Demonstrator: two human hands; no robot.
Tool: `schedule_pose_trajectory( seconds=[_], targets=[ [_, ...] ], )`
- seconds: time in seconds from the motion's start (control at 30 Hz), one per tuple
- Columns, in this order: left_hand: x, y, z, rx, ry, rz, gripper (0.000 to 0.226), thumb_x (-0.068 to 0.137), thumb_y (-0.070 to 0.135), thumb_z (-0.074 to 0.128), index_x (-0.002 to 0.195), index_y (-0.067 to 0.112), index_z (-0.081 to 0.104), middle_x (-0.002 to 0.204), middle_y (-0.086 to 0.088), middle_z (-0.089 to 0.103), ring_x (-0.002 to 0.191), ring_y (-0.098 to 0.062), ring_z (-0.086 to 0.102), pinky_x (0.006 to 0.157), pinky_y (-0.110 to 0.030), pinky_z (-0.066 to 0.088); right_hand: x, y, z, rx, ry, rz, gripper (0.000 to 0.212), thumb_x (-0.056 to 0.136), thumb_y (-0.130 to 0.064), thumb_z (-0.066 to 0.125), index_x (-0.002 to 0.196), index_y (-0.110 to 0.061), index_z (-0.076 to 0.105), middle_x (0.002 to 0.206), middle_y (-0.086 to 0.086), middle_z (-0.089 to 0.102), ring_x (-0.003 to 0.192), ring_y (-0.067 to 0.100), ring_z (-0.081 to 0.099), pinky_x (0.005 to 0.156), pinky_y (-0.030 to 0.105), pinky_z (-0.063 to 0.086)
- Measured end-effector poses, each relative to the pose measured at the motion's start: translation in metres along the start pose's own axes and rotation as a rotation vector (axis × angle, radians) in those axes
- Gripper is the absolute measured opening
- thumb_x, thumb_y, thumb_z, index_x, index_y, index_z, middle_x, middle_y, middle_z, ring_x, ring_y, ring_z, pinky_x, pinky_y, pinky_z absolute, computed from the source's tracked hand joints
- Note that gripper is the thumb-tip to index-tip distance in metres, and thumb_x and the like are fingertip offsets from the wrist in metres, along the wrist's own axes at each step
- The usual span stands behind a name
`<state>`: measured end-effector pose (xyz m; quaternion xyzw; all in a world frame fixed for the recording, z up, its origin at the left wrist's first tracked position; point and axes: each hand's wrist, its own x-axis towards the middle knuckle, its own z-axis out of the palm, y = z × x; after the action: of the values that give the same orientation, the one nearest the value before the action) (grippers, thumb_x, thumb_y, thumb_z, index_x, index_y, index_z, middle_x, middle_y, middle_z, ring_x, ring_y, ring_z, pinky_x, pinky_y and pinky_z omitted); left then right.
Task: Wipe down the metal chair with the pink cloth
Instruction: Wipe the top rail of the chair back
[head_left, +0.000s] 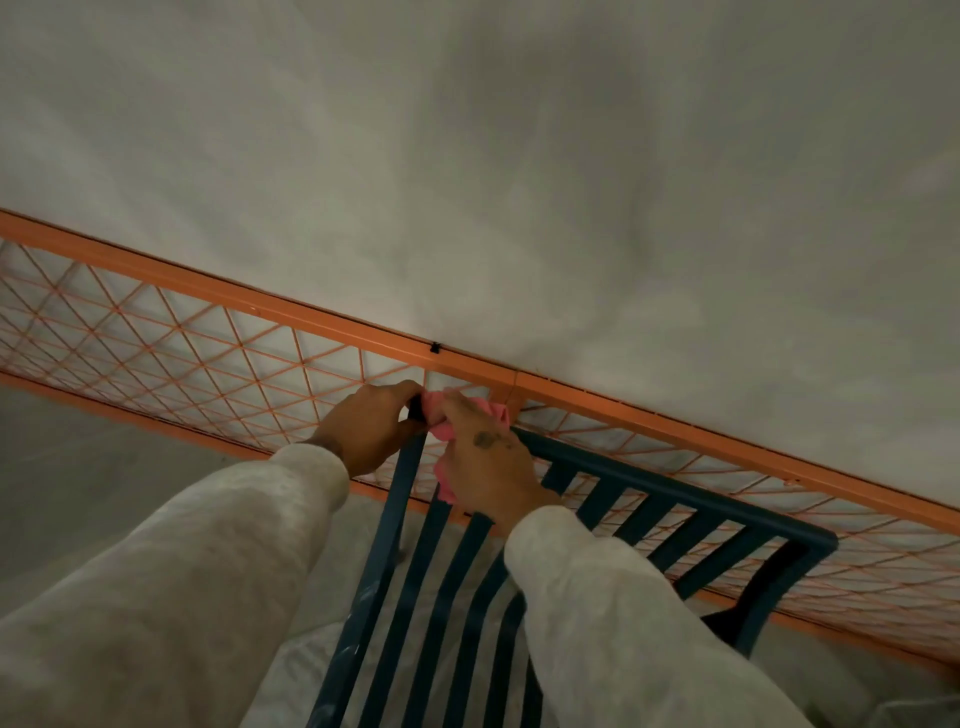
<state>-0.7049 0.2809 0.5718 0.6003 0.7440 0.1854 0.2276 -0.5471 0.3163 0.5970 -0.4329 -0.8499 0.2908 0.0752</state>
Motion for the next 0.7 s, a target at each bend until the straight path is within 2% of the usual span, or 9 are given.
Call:
schedule_pose_trajectory(
  seconds=[0.1, 0.17, 0.23, 0.27, 0.37, 0.43, 0.5, 0.6, 0.7],
  targets=[
    [-0.001, 0.0, 0.001, -0.004, -0.007, -0.021, 0.028, 0.093, 0.029, 0.057, 0.12, 0.025, 0.054, 0.11, -0.002, 0.067, 0.092, -0.021, 0.064, 0.083, -0.034, 0.053, -0.014, 0.035, -0.015, 0.01, 0.026, 0.087, 0.037, 0.083, -0.002, 0.06, 0.094, -0.037, 0.055, 0.117, -0.01, 0.057, 0.102, 0.013, 0.059, 0.057, 0.009, 0.044],
    [0.0, 0.001, 0.002, -0.008, -0.002, -0.022, 0.027, 0.094, 0.027, 0.056, 0.121, 0.023, 0.054, 0.108, -0.003, 0.067, 0.09, -0.021, 0.064, 0.082, -0.031, 0.051, -0.022, 0.047, -0.024, 0.042, 0.07, 0.157, 0.027, 0.085, -0.007, 0.058, 0.089, -0.033, 0.058, 0.115, -0.01, 0.06, 0.104, 0.014, 0.06, 0.059, 0.01, 0.046],
    [0.001, 0.003, 0.002, -0.001, -0.005, -0.018, 0.027, 0.094, 0.025, 0.056, 0.12, 0.021, 0.055, 0.108, -0.004, 0.067, 0.091, -0.021, 0.064, 0.082, -0.031, 0.052, -0.023, 0.044, -0.024, -0.018, 0.071, 0.19, 0.026, 0.082, -0.007, 0.063, 0.098, -0.028, 0.06, 0.11, -0.007, 0.061, 0.106, 0.018, 0.058, 0.08, 0.02, 0.048],
    [0.002, 0.003, 0.001, 0.005, -0.013, -0.018, 0.027, 0.094, 0.024, 0.057, 0.12, 0.02, 0.056, 0.109, -0.004, 0.067, 0.093, -0.022, 0.063, 0.084, -0.032, 0.051, -0.02, 0.036, -0.023, -0.066, 0.073, 0.182, 0.033, 0.081, -0.008, 0.066, 0.107, -0.026, 0.058, 0.109, -0.005, 0.061, 0.102, 0.018, 0.058, 0.085, 0.023, 0.045],
    [0.004, 0.005, -0.003, 0.112, -0.032, -0.001, 0.03, 0.093, 0.025, 0.058, 0.121, 0.017, 0.056, 0.113, -0.007, 0.065, 0.101, -0.023, 0.058, 0.089, -0.038, 0.05, -0.008, 0.007, -0.009, 0.011, 0.079, 0.173, 0.05, 0.087, -0.007, 0.064, 0.129, -0.022, 0.04, 0.1, -0.001, 0.054, 0.084, 0.015, 0.055, 0.066, 0.02, 0.046],
    [0.006, 0.009, -0.004, 0.278, 0.011, 0.056, 0.037, 0.091, 0.026, 0.058, 0.126, 0.016, 0.055, 0.119, -0.007, 0.063, 0.111, -0.026, 0.053, 0.094, -0.044, 0.047, -0.006, 0.001, -0.006, 0.05, 0.088, 0.175, 0.053, 0.089, -0.006, 0.06, 0.133, -0.023, 0.036, 0.1, 0.0, 0.051, 0.082, 0.017, 0.055, 0.067, 0.027, 0.052],
    [0.007, 0.019, 0.0, 0.357, 0.067, 0.143, 0.044, 0.088, 0.023, 0.062, 0.131, 0.017, 0.054, 0.124, -0.006, 0.061, 0.117, -0.028, 0.051, 0.098, -0.047, 0.045, -0.012, 0.011, -0.011, 0.021, 0.079, 0.14, 0.053, 0.09, -0.008, 0.06, 0.133, -0.026, 0.037, 0.109, 0.003, 0.055, 0.086, 0.02, 0.057, 0.068, 0.028, 0.053],
    [0.009, 0.044, 0.012, 0.359, 0.031, 0.248, 0.037, 0.089, 0.022, 0.057, 0.126, 0.023, 0.058, 0.12, -0.001, 0.064, 0.113, -0.024, 0.054, 0.098, -0.041, 0.043, -0.036, 0.044, -0.024, -0.023, 0.112, 0.104, 0.055, 0.091, -0.009, 0.059, 0.137, -0.03, 0.036, 0.122, 0.001, 0.054, 0.089, 0.02, 0.06, 0.069, 0.026, 0.054],
    [0.012, 0.075, 0.032, 0.329, -0.008, 0.336, 0.037, 0.09, 0.018, 0.052, 0.125, 0.026, 0.058, 0.119, 0.0, 0.064, 0.111, -0.023, 0.054, 0.094, -0.04, 0.044, -0.069, 0.093, -0.041, 0.019, 0.155, 0.14, 0.052, 0.092, -0.007, 0.054, 0.135, -0.033, 0.04, 0.116, -0.003, 0.058, 0.079, 0.014, 0.065, 0.06, 0.032, 0.06]
  ],
)
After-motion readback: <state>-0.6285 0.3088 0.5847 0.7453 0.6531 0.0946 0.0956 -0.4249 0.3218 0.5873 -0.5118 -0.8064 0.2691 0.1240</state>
